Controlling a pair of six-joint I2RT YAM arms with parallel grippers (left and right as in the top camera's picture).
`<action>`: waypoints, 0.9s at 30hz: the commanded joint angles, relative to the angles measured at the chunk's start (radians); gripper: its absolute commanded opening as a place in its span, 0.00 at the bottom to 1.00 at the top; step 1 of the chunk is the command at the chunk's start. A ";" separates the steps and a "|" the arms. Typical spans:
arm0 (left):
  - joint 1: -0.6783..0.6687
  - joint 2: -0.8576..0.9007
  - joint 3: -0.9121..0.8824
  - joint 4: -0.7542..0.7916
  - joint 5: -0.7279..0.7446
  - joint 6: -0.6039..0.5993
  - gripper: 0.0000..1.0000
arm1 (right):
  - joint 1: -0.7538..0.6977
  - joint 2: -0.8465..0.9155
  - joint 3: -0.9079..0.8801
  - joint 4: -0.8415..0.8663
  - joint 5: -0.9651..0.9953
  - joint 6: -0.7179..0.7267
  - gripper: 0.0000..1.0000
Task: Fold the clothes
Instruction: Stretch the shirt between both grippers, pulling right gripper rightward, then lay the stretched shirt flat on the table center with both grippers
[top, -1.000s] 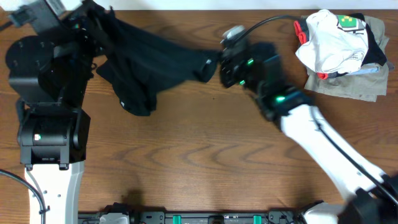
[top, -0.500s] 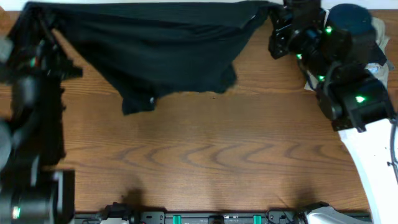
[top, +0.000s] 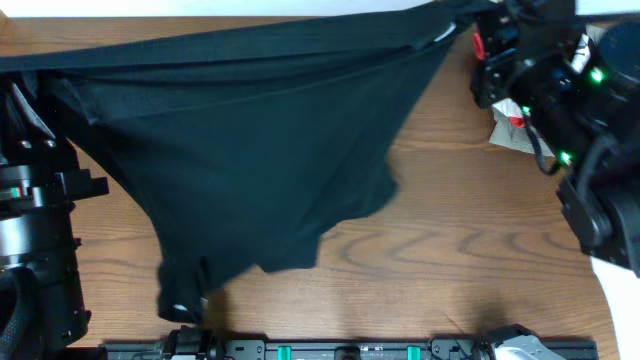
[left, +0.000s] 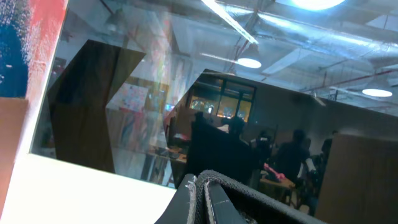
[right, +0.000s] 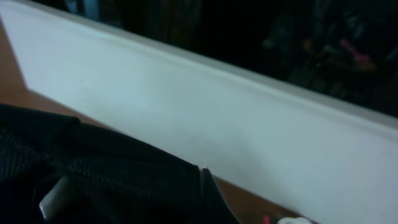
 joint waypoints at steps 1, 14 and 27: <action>0.002 -0.008 0.010 -0.005 -0.043 0.035 0.06 | -0.006 -0.032 0.028 -0.005 0.125 -0.027 0.01; 0.002 0.087 0.010 -0.065 -0.095 0.050 0.06 | -0.037 -0.019 0.028 -0.023 0.143 -0.037 0.01; 0.001 -0.054 0.010 -0.145 -0.085 0.050 0.06 | -0.037 -0.181 0.029 -0.103 0.173 -0.021 0.01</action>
